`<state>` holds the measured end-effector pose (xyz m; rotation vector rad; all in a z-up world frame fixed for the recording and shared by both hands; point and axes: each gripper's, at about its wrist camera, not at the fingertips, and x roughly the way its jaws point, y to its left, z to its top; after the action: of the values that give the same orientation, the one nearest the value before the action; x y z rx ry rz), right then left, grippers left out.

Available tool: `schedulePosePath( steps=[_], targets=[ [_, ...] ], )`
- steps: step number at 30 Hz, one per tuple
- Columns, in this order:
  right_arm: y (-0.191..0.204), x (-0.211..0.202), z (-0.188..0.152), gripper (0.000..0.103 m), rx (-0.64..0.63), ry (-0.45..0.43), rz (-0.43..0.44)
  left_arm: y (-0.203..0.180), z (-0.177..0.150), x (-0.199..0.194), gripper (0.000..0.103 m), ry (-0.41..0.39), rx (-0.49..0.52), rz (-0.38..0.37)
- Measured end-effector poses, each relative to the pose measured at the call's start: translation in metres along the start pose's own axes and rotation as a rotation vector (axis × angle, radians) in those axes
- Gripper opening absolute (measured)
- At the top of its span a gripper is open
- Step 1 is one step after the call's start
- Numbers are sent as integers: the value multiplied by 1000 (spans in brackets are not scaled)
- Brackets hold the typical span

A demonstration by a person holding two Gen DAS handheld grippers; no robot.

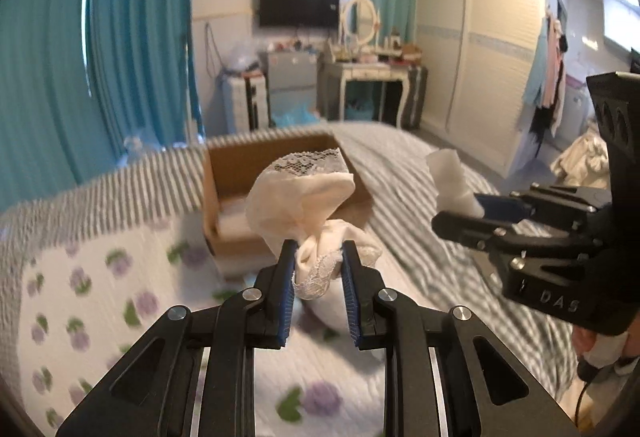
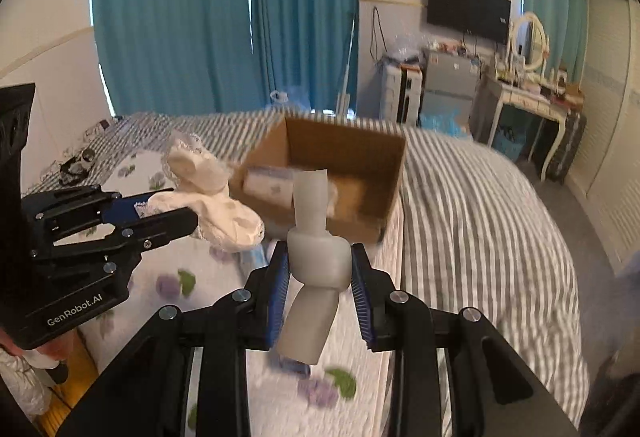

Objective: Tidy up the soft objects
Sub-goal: 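Grasp the cream lace cloth with the left tool while the right tool holds the cylinder, then carry the lace cloth and cylinder into the box and open both tools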

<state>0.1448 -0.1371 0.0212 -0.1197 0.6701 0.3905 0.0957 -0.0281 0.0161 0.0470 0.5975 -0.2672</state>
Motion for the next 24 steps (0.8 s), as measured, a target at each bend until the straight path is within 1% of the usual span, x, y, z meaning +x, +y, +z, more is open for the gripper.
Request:
schedulePosePath(
  steps=[4,5,8,10,13,15,17,19,20,21,22,23,24],
  targets=[
    [-2,21,38,30,16,-25,14,22,34,25,21,-17,2,6],
    [-3,30,46,30,19,-25,13,26,38,31,21,-15,5,12],
    [-8,67,64,30,32,-8,4,42,53,66,21,3,19,40],
    [-12,91,69,30,48,13,7,50,60,86,21,13,26,51],
    [-22,127,75,30,73,46,10,60,67,115,22,21,45,46],
    [-28,143,76,30,77,51,14,63,69,134,25,14,78,68],
    [-34,162,77,30,80,65,9,66,70,154,25,40,98,91],
    [-39,183,76,32,84,88,-9,72,69,172,26,72,81,97],
    [-43,189,76,42,86,96,-13,77,69,182,26,86,65,94],
    [-46,198,74,53,92,107,-19,81,67,190,31,102,54,83],
    [-50,204,71,74,102,110,-23,83,66,196,36,114,51,76],
    [-56,207,69,77,110,109,-21,84,65,201,50,117,49,88],
    [-59,211,66,77,122,107,-12,84,62,203,64,110,53,103]
  ],
)
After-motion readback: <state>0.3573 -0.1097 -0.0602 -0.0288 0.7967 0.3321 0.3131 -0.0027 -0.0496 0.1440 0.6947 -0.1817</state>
